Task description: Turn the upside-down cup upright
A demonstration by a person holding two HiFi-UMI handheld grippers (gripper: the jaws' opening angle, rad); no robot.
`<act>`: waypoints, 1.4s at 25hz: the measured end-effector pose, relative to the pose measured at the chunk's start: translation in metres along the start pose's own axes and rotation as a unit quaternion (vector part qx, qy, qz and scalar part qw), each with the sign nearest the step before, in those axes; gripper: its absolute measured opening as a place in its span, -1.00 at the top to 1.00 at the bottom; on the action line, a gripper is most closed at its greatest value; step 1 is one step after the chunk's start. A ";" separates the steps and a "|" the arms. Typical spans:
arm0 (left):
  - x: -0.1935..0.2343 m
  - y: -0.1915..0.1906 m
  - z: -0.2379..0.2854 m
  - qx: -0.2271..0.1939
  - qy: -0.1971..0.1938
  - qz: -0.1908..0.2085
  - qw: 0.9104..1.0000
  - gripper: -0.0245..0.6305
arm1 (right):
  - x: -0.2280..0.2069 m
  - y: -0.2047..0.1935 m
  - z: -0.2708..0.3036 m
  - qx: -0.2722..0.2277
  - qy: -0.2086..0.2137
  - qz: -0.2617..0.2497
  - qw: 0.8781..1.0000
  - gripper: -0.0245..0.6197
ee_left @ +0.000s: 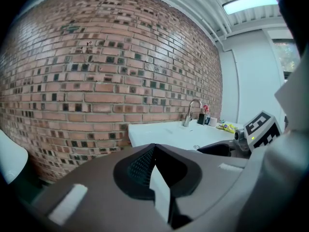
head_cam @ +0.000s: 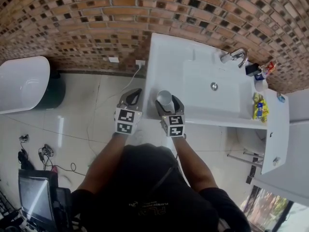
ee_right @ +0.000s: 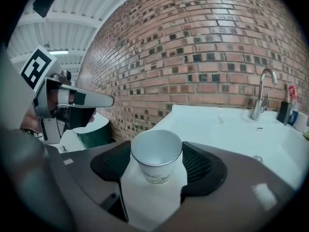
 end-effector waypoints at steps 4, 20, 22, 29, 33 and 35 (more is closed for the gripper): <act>-0.008 0.002 -0.003 0.001 0.002 0.000 1.000 0.93 | 0.005 -0.006 -0.001 0.006 -0.005 0.005 1.000 -0.26; -0.045 0.007 -0.040 -0.014 0.028 -0.006 0.999 0.93 | 0.007 0.003 -0.070 -0.049 -0.008 -0.003 0.999 -0.04; -0.052 0.006 -0.047 -0.016 0.030 -0.011 0.999 0.93 | 0.008 0.003 -0.082 -0.057 -0.010 -0.005 0.998 0.08; -0.084 0.006 -0.074 -0.016 0.031 -0.008 0.999 0.93 | 0.005 -0.007 -0.125 -0.072 -0.021 -0.006 0.997 0.54; -0.104 0.006 -0.089 -0.018 0.029 -0.008 0.999 0.93 | 0.007 -0.014 -0.149 -0.086 -0.030 -0.012 0.996 0.86; -0.115 0.004 -0.098 -0.020 0.029 -0.009 0.999 0.93 | 0.010 -0.019 -0.163 -0.092 -0.027 -0.016 0.995 0.88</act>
Point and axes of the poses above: the fingertips, and each gripper's own axes: z forward along the fingers, x to its left, y out of its top, the point moved 5 cm from there along -z, backward along the fingers, and after that the axes turned 15 degrees about z, right-handed, at the moved point
